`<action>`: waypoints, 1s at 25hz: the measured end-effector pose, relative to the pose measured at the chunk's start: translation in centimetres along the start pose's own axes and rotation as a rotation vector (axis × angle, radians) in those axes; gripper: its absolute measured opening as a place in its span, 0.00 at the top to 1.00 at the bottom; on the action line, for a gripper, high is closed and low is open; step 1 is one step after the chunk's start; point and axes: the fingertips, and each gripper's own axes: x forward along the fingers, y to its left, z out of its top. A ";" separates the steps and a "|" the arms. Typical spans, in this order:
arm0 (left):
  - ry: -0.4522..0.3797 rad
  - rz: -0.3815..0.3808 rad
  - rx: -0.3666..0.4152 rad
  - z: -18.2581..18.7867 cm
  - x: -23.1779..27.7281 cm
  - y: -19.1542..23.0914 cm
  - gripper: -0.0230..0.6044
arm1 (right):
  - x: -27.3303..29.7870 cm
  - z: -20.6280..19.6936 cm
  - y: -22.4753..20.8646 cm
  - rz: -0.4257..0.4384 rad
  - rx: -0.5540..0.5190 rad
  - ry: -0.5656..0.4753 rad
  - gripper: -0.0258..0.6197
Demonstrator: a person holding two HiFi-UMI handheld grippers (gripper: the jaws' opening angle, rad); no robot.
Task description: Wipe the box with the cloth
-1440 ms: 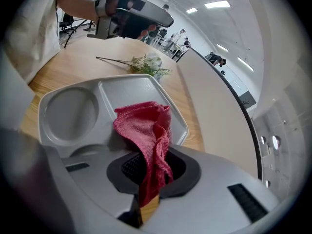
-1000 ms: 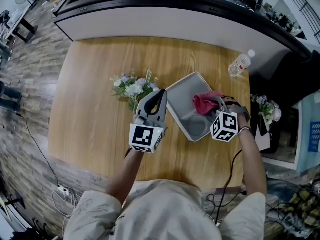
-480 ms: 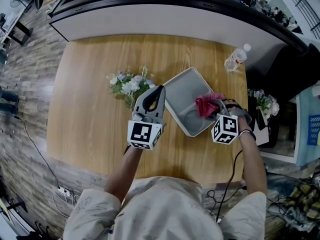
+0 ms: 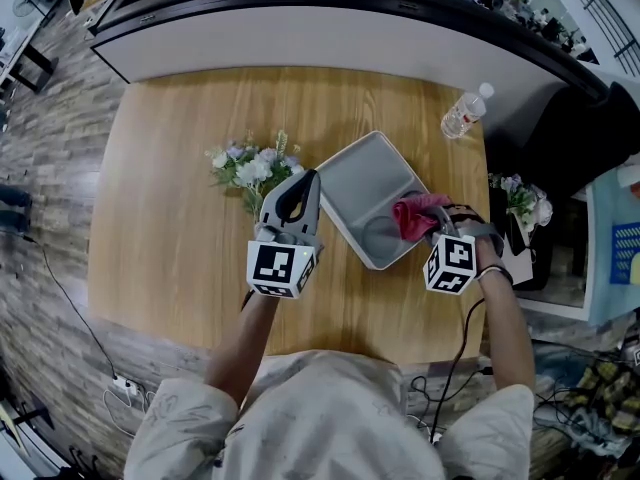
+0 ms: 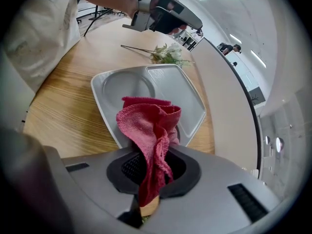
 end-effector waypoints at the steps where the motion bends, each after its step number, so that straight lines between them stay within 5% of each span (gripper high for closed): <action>1: 0.001 0.000 0.000 -0.1 0.0 0.0 0.95 | -0.1 -0.1 0.1 0.007 0.004 0.001 0.88; 25: -0.004 0.012 -0.011 -0.1 -0.2 0.6 0.95 | -1.1 -0.5 1.3 0.080 0.044 0.042 0.88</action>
